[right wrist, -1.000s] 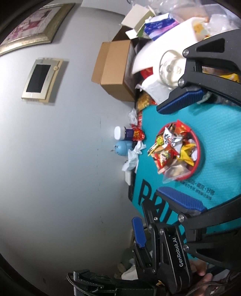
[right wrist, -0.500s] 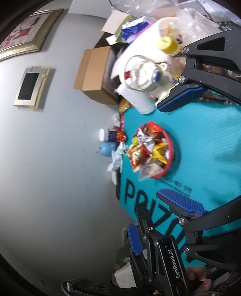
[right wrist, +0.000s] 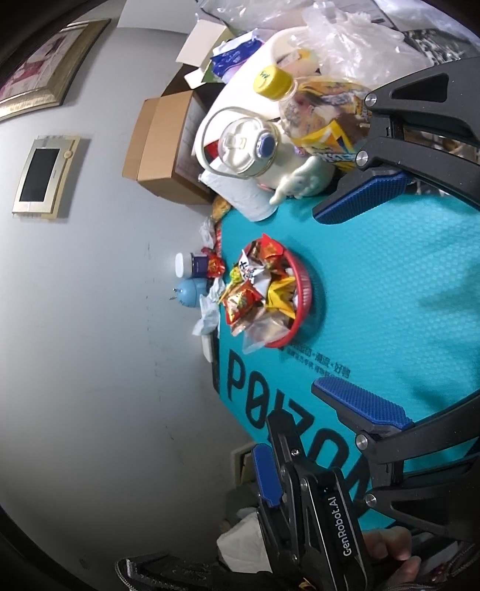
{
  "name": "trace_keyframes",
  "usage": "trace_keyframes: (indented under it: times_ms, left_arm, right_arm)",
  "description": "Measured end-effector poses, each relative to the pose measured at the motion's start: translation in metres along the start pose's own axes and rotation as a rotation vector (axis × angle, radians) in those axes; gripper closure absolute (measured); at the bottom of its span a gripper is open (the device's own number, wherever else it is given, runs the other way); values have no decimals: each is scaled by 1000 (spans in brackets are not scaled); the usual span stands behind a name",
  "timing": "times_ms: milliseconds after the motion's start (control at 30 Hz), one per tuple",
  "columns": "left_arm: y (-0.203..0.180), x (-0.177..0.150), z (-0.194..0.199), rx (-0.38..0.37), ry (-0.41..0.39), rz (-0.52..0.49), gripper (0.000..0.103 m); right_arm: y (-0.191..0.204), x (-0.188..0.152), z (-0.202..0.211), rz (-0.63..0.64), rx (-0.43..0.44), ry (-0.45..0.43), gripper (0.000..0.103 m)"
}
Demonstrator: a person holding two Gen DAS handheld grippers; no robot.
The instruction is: Organize snacks
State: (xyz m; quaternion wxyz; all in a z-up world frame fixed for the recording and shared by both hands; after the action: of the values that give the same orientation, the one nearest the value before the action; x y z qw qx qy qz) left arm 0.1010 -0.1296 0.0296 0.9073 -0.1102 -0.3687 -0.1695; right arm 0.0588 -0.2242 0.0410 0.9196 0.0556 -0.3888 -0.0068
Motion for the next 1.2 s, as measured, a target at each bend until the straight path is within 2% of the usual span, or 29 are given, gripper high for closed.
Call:
trace_keyframes:
  times_ms: [1200]
  left_arm:
    - [-1,-14,-3,-24,32,12,50]
  right_arm:
    - [-1,-6,-6,-5,0,34,17]
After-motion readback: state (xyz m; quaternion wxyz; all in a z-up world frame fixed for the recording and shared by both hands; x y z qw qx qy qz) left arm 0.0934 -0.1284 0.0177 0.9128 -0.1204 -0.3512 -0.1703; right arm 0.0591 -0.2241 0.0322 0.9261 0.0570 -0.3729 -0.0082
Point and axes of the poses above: each gripper's, at about its wrist camera, not at the fingertips, and z roughly against the way its jaws point, y to its left, x to its top, the point moved 7 cm from there along -z, roughly the way its jaws point, and after that the axes turned 7 degrees about y, right-handed, at the moved point
